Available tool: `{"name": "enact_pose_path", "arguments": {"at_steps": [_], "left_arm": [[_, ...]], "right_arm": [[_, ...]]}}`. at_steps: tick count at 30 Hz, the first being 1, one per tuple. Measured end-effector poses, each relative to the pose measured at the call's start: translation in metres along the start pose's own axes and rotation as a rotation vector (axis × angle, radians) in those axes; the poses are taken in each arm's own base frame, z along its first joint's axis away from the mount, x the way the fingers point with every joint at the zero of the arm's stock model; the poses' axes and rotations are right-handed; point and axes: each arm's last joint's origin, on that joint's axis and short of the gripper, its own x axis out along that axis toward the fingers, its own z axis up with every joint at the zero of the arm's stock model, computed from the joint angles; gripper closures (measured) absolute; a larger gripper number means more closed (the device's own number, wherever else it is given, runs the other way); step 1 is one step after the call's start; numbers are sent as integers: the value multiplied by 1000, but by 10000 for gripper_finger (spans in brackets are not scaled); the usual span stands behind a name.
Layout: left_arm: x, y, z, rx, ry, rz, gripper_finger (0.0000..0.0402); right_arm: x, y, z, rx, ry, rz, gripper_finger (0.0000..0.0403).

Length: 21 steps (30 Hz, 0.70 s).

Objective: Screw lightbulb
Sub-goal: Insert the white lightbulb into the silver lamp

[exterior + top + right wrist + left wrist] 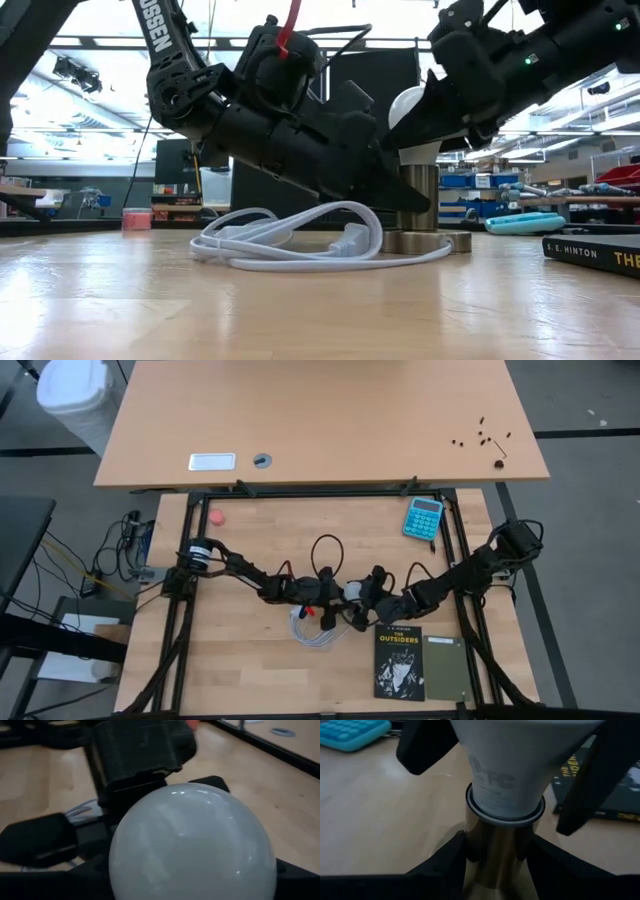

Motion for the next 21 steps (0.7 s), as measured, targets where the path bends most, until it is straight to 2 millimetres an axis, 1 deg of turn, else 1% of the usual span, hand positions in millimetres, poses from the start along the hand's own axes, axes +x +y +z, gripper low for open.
{"name": "enact_pose_path", "arguments": {"at_steps": [6,12,15,21], "left_arm": [[-1,-1,0,-32,-18,70,218],[-1,0,1,-67,-37,142,218],[-1,-1,2,-73,-47,163,218],[-2,-3,3,-67,-54,171,218]], "right_arm": [[13,1,5,15,-1,-53,143],[25,6,6,53,-50,-182,141],[28,9,8,57,-61,-201,142],[28,10,8,63,-62,-198,143]]}}
